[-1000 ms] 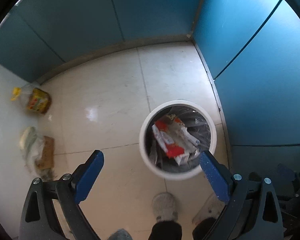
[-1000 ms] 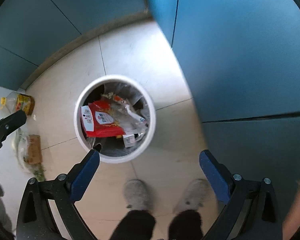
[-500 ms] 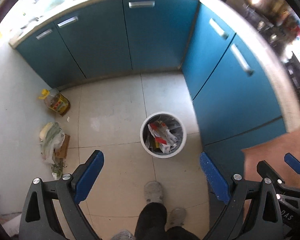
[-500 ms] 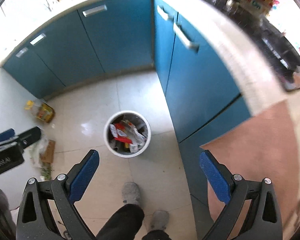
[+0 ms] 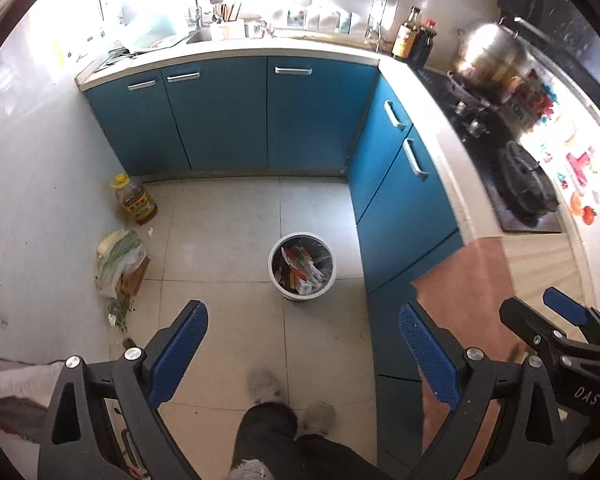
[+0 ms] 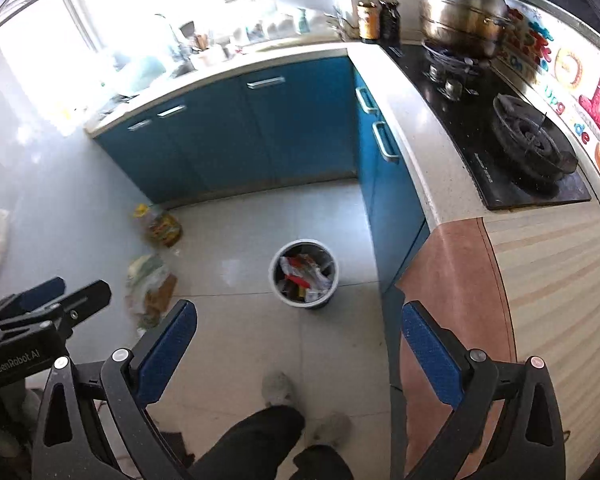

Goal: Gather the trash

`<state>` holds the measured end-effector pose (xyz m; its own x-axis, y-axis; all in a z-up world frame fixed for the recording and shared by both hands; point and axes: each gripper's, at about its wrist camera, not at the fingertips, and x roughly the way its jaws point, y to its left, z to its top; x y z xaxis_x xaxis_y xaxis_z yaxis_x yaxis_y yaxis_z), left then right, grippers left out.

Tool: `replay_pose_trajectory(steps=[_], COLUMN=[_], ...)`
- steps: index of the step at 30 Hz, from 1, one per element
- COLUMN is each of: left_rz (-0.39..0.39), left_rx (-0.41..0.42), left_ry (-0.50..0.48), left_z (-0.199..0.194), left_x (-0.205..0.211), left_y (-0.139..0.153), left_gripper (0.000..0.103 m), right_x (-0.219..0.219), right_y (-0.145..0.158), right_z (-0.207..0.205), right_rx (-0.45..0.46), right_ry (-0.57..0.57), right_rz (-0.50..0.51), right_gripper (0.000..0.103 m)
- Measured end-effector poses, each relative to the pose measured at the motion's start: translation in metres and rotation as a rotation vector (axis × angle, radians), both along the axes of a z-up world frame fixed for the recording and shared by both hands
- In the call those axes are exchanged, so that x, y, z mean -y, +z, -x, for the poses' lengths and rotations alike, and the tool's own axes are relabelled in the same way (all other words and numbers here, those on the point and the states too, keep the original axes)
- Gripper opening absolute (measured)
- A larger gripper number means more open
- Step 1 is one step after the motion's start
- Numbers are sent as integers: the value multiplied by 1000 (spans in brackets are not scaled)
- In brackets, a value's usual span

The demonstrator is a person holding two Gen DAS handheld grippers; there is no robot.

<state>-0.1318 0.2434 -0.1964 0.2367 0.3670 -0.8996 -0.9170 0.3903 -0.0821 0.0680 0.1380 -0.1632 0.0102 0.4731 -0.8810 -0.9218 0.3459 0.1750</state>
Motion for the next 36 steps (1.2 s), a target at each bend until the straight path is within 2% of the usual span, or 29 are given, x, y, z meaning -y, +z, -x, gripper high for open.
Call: replay_pose_trajectory(steps=[4,13,16,18,25,36], left_rz=[27,34,20,14,-11,-23], left_rx=[43,134,170,195,217,228], left_ry=[-10,-40,-31,-33,-25,-45], left_z=[11,40,51,57,70,73], left_x=[17,41,45,47,50,52], left_y=[23,60,68,72,82,87], left_gripper=[98,98,98,103,103,103], right_x=[22,50,53,54,53,48], right_y=[33,71,76,79,88,92], right_z=[11,41,49,54,67,69], right_rx=[-26,-92,-113,-128,-141,-160], right_ry=[29,82,104,121,161,153], right_rz=[-26,-55,-62,-69,-80,-96], right_gripper=[103,103,103,103,103,103])
